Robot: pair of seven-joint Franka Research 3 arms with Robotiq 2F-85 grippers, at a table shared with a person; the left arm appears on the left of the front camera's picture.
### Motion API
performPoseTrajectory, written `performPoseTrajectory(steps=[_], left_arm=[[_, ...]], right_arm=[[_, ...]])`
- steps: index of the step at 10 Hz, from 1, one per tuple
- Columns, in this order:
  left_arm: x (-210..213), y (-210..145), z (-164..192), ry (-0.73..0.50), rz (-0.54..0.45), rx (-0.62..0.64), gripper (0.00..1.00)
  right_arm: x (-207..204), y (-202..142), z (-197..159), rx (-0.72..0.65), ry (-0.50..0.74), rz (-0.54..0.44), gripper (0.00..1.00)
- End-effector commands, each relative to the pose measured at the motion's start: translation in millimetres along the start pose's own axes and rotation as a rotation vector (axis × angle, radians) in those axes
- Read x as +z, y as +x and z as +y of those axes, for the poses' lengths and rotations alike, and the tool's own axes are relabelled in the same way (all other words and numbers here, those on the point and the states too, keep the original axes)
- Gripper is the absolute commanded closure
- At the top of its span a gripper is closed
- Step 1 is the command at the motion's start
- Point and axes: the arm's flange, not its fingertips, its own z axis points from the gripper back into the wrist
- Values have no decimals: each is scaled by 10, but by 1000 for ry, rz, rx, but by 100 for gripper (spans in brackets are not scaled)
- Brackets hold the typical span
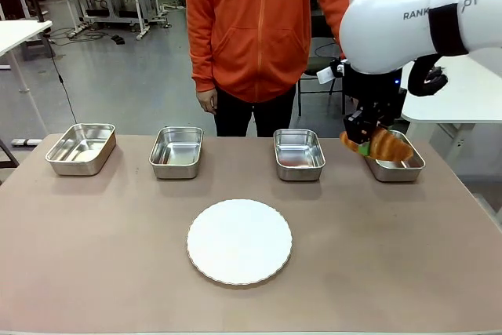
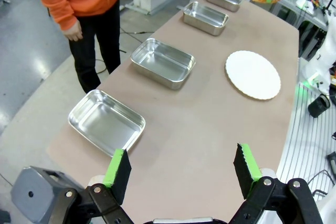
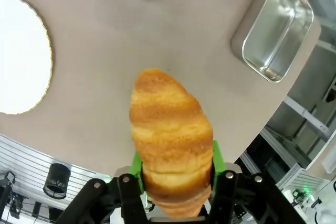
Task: Place the bread in the container.
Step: Place the Butter Roll into the Airtight Container indicated by the human.
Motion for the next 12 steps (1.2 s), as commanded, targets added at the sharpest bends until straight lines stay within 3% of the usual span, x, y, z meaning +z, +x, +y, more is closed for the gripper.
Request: performPoseTrajectory(steps=[1,7,10,12], left_arm=[[1,8,-10,1,-11,-14,0],[1,8,-10,1,-11,-14,0],[1,8,-10,1,-11,-14,0],[1,8,-10,1,-11,-14,0]], right_arm=[[49,8,9,68,1,-26,44],[37,15,57,50,-2,-9,44],[80,233,-934,-280,34,-140,44],[-92,266,-1371,-376,66,-172,44]])
